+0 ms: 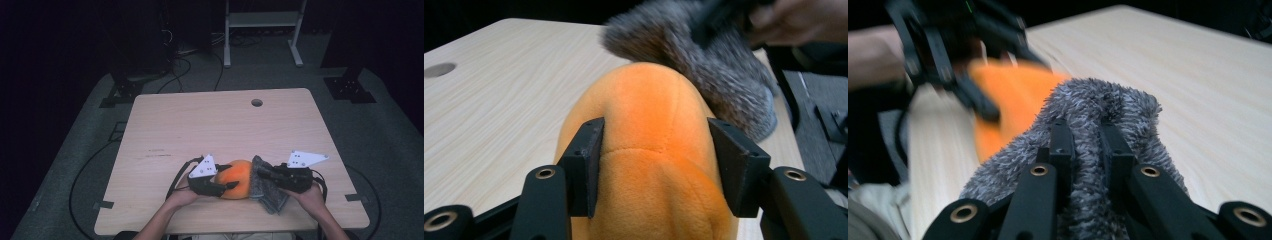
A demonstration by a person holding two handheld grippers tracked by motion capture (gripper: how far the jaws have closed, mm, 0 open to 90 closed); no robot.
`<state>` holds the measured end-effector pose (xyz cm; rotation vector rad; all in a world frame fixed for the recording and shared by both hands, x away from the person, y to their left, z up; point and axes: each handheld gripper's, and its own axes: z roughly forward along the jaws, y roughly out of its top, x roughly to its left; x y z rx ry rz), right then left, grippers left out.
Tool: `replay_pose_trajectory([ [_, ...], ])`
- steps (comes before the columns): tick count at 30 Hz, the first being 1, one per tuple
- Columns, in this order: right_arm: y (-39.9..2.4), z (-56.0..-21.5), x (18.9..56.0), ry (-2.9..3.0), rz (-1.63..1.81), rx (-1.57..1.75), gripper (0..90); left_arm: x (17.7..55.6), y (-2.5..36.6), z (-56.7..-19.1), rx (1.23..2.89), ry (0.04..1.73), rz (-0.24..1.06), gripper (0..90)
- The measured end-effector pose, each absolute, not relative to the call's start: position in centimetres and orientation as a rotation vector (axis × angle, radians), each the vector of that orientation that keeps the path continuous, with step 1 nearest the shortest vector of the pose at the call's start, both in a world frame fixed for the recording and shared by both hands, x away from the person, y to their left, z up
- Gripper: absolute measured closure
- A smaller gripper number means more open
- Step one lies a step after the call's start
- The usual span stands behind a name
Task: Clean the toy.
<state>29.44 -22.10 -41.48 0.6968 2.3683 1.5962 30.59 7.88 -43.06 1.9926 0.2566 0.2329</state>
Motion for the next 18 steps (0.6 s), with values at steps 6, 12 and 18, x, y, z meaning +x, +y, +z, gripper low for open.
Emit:
replay_pose_trajectory([
  [6,-21.2,-41.9,30.0,2.416,1.581,0.708,78.9,30.8,8.3,-43.0,2.006,0.262,0.23,42.8],
  [12,-22.5,-43.2,30.4,2.475,1.511,0.804,78.7,31.3,8.6,-43.1,1.998,0.284,0.209,40.5],
  [18,-22.3,-42.2,30.3,2.407,1.593,0.758,78.7,31.2,8.6,-43.1,2.003,0.261,0.207,41.6],
])
